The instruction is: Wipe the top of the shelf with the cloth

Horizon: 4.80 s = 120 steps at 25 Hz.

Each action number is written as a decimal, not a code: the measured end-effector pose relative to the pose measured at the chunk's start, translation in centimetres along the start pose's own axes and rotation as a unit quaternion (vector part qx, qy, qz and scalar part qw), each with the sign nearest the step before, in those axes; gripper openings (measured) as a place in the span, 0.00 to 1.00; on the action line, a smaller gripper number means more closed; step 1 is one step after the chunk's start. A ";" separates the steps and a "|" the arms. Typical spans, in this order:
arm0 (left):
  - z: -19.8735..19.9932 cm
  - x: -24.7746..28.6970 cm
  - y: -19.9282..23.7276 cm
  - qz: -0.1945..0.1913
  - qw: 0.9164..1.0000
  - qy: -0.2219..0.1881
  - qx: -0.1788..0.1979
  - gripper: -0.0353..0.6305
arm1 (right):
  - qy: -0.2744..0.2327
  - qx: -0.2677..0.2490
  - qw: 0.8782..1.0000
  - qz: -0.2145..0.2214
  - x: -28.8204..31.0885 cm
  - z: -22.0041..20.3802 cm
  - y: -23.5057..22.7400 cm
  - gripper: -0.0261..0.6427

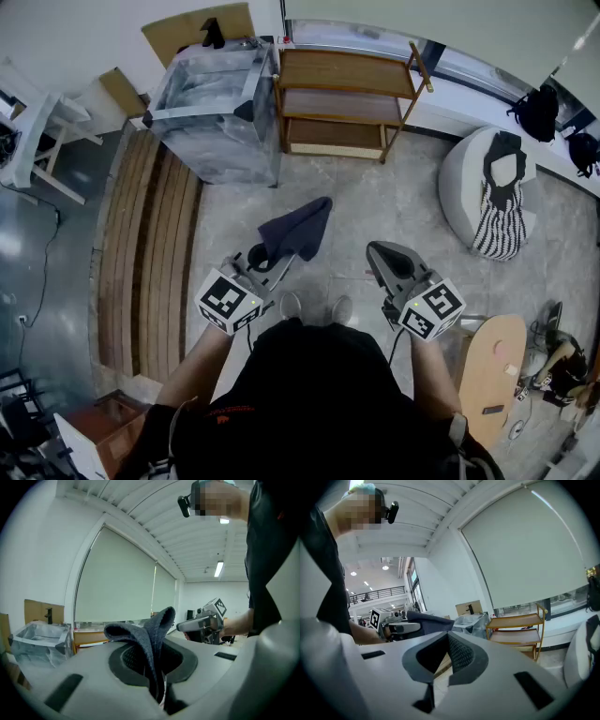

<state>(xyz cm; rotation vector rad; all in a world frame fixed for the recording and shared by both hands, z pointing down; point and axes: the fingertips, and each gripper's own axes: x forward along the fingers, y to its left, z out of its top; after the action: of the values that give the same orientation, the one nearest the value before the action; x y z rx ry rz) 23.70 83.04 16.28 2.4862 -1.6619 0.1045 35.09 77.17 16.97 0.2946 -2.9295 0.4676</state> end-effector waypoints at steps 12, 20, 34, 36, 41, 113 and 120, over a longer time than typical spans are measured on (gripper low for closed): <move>-0.1 3.8 -1.1 0.024 1.000 0.001 -0.003 0.11 | 0.007 0.025 0.999 0.035 -1.4 0.3 -3.7 0.05; -0.4 7.8 -3.6 0.031 0.999 0.008 0.000 0.11 | 0.009 0.013 0.999 0.031 -4.7 0.5 -7.5 0.05; -1.0 12.4 -3.9 0.044 0.999 0.018 -0.011 0.11 | 0.018 0.006 0.999 0.045 -6.4 0.7 -12.0 0.05; -1.3 12.9 -3.3 0.047 0.999 0.019 -0.014 0.11 | 0.018 0.008 0.999 0.043 -6.0 0.7 -12.7 0.05; -1.1 14.5 -1.6 0.044 0.999 0.018 -0.014 0.11 | 0.014 0.011 0.999 0.035 -4.8 1.4 -14.8 0.05; 0.4 48.6 59.5 0.136 0.982 0.111 -0.067 0.11 | 0.095 0.050 0.992 0.064 45.4 19.2 -60.4 0.05; -1.3 51.5 63.4 0.167 0.972 0.141 -0.086 0.11 | 0.115 0.069 0.988 0.072 47.1 18.7 -64.9 0.05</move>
<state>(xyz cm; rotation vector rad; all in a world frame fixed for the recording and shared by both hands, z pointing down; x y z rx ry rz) -15.06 12.48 30.23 1.9448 -1.8553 0.3207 1.26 2.78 27.13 0.0419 -2.7088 0.6787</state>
